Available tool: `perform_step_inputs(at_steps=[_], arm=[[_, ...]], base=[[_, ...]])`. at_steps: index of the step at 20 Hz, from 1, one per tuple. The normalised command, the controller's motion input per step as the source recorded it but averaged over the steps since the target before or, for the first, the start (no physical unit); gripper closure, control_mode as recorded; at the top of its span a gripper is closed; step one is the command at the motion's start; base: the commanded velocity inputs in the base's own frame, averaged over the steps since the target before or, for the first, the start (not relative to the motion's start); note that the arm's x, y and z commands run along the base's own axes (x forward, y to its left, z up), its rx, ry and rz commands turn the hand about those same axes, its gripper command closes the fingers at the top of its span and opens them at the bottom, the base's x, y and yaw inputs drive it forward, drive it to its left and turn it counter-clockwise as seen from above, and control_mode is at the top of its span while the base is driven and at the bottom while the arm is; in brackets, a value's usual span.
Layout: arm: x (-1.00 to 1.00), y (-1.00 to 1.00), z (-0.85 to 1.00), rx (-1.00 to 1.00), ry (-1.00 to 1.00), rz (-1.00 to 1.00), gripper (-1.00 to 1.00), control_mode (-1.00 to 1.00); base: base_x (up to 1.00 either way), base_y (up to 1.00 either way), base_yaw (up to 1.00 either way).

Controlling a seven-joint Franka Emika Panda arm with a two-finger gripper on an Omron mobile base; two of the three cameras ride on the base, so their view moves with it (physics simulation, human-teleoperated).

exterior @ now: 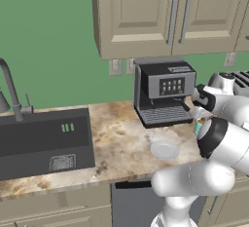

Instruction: Take a sugar cube from the saucer and place it inside the coffee. Then, grab milk from the fridge and place it next to the coffee on the counter to sweeten the coffee.

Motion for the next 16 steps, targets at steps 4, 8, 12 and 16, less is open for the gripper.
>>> perform_step_inputs(at_steps=[4,8,12,16], arm=[[0.05,-0.05,-0.04,0.00,0.03,0.00,1.00,-1.00],[0.00,-0.02,-0.02,0.00,0.00,0.00,1.00,-1.00],[-0.01,0.01,-0.03,0.00,0.00,0.00,1.00,-1.00],[0.00,0.00,-0.14,0.00,0.00,0.00,1.00,-1.00]], base=[[0.00,0.00,0.00],[0.00,0.00,0.00],[0.00,0.00,0.00],[0.00,0.00,0.00]])
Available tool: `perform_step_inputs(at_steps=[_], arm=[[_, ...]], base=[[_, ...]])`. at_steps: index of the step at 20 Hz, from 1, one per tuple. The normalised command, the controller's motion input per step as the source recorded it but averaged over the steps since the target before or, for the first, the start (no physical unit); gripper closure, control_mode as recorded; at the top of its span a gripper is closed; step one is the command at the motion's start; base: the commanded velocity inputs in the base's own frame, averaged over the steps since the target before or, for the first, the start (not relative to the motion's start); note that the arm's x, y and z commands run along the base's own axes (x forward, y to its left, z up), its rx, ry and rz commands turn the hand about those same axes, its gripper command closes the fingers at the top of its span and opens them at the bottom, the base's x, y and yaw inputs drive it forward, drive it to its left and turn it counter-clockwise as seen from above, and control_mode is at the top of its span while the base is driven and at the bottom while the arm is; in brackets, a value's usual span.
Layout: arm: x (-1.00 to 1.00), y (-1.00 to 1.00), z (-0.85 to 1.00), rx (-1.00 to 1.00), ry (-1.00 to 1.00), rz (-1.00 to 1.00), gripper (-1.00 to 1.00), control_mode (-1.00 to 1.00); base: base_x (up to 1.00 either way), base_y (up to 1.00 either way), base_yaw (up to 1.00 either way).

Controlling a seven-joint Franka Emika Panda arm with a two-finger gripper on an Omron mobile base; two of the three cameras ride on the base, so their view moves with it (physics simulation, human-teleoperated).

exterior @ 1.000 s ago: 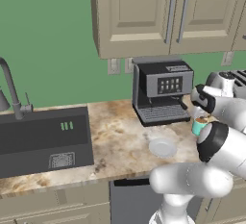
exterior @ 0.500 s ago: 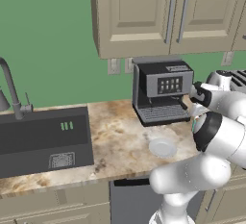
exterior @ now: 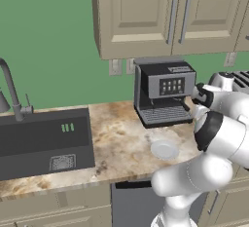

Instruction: Take a sugar cube from the saucer and place it inside the coffee. Then, grab milk from the fridge and place it next to the coffee on the counter to sweeten the coffee.

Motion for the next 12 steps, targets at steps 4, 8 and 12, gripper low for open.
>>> perform_step_inputs(at_steps=[4,8,12], arm=[[0.00,-0.07,-0.24,0.00,0.00,0.00,1.00,-1.00],[0.00,0.00,-0.09,0.00,0.00,0.00,1.00,-1.00],[0.00,0.00,0.00,0.00,0.00,0.00,1.00,-1.00]], base=[[0.00,0.00,0.00],[0.00,0.00,0.00],[0.00,0.00,0.00]])
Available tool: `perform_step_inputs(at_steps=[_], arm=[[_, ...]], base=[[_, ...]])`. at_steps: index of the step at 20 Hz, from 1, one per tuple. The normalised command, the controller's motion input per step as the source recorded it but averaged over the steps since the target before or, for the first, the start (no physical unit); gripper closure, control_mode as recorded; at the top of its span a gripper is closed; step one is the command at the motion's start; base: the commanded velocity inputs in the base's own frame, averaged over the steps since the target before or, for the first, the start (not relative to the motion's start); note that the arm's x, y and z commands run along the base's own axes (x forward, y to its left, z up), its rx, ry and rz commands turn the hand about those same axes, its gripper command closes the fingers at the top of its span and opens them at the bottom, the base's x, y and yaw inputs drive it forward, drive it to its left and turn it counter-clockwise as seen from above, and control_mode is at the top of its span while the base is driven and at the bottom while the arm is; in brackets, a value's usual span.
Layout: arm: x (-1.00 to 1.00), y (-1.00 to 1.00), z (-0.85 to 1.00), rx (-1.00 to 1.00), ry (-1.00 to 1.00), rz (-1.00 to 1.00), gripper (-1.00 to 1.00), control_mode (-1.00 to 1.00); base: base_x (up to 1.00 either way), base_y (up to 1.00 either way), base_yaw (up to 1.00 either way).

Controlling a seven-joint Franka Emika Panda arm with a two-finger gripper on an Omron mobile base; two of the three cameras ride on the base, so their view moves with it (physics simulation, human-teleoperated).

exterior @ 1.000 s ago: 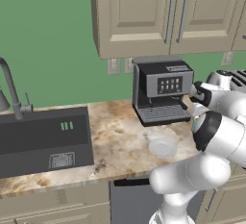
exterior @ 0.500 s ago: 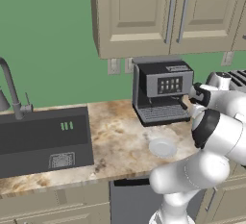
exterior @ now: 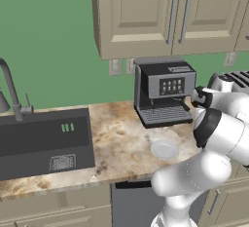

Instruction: Take a sugar cube from the saucer and place it inside the coffee. Then, grab milk from the fridge and place it next to the coffee on the counter to sweeten the coffee.

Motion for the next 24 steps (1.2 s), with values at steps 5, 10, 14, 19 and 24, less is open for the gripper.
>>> perform_step_inputs(at_steps=[5,10,14,19,24], arm=[[-0.01,-0.02,0.17,0.00,-0.01,0.00,-1.00,-1.00],[0.00,0.00,0.21,0.00,-0.01,0.00,-1.00,-1.00],[0.00,-0.02,0.01,0.00,0.00,0.00,-1.00,-1.00],[-0.01,-0.02,0.05,0.00,0.00,0.00,-1.00,-1.00],[-0.07,0.00,0.33,0.00,-0.10,0.00,-1.00,-1.00]], base=[[0.00,0.00,0.00],[0.00,0.00,0.00],[0.00,0.00,0.00],[0.00,0.00,0.00],[0.00,0.00,0.00]])
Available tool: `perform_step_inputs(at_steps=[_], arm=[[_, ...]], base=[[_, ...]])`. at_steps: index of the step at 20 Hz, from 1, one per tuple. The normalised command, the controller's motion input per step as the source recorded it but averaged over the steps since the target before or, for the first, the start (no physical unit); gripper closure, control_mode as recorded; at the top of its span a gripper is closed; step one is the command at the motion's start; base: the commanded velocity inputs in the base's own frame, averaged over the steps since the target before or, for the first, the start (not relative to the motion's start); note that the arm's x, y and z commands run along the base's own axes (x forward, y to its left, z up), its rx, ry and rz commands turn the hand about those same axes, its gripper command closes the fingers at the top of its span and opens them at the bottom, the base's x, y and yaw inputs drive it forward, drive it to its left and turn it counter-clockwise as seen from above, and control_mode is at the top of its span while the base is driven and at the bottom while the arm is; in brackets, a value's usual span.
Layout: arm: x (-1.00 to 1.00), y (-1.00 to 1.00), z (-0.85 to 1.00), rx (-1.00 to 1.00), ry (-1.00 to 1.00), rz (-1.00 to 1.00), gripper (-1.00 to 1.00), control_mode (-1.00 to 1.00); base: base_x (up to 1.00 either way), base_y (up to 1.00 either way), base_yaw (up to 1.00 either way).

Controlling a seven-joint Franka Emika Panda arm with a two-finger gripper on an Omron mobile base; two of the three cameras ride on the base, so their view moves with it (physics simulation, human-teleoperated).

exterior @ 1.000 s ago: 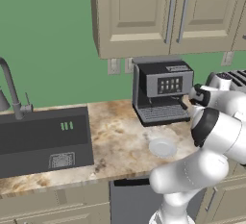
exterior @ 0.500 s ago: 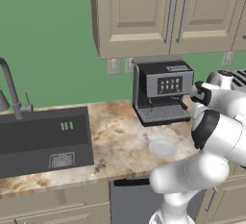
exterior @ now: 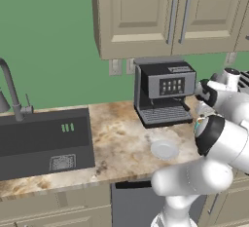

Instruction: Take a sugar cube from the saucer and place it inside the coffee. Then, grab milk from the fridge and place it next to the coffee on the counter to sweeten the coffee.

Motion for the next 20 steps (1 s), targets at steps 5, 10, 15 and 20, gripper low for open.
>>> perform_step_inputs(at_steps=[5,10,15,20], arm=[[-0.47,0.00,0.25,0.00,-0.15,0.00,-1.00,-1.00],[-0.89,0.17,0.07,0.00,-0.09,0.00,-1.00,-1.00],[-0.69,0.41,0.56,0.00,-0.04,0.00,-1.00,-1.00],[-0.36,0.69,0.53,0.00,0.00,-0.05,-1.00,-1.00]], base=[[0.00,0.00,0.00],[0.00,0.00,0.00],[0.00,0.00,0.00],[0.00,0.00,0.00]])
